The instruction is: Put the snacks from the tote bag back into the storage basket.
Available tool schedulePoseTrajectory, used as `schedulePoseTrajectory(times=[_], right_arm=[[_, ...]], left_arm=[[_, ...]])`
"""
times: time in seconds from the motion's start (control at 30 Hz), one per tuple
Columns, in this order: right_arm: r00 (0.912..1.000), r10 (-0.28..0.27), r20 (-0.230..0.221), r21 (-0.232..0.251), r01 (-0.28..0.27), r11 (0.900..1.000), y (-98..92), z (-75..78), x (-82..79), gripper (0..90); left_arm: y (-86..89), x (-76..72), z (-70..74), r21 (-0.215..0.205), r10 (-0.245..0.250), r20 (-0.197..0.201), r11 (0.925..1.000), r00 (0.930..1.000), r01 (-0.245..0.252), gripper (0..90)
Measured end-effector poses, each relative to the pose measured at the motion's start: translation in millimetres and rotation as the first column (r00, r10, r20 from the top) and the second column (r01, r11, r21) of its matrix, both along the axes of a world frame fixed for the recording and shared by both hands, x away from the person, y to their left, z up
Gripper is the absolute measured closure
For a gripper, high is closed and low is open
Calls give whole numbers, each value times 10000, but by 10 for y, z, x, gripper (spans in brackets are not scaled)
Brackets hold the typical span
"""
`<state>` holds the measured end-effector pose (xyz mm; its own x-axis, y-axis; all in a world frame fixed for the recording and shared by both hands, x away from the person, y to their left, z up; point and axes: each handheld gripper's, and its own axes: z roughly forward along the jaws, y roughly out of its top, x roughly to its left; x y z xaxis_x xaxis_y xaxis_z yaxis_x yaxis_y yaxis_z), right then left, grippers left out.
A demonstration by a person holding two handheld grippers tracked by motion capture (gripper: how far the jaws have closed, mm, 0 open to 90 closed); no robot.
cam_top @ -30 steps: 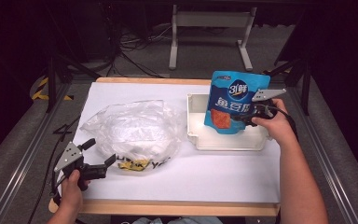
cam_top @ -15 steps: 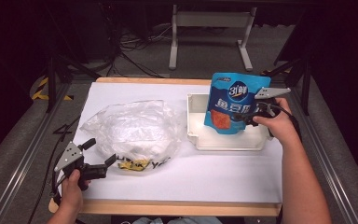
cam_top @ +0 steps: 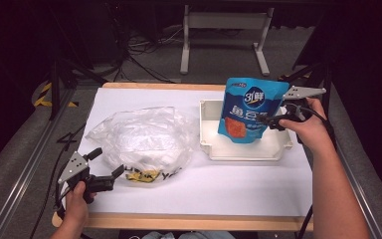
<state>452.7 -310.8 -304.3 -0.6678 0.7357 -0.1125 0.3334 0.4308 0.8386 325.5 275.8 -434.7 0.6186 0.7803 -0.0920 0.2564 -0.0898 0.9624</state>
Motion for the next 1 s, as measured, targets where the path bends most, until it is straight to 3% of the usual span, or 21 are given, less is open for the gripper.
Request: schedulePoseTrajectory(times=[0.2,0.53,0.83,1.0], right_arm=[[9984,-563,102,-504,568,9971,-47,82,-121,174],[9935,-1088,339,-374,1100,9932,-173,222,-372,174],[9969,-523,589,79,519,9986,-102,359,-723,174],[9968,144,784,464,-181,9988,8,392,-933,174]], left_arm=[[-1,-7,5,63,-47,-60,10000,10000,47,2],[0,-8,2,78,-42,-91,10000,9999,42,2],[-12,-11,7,15,-47,-30,10000,10000,47,2],[-47,-25,27,191,-203,193,9996,9996,199,2]])
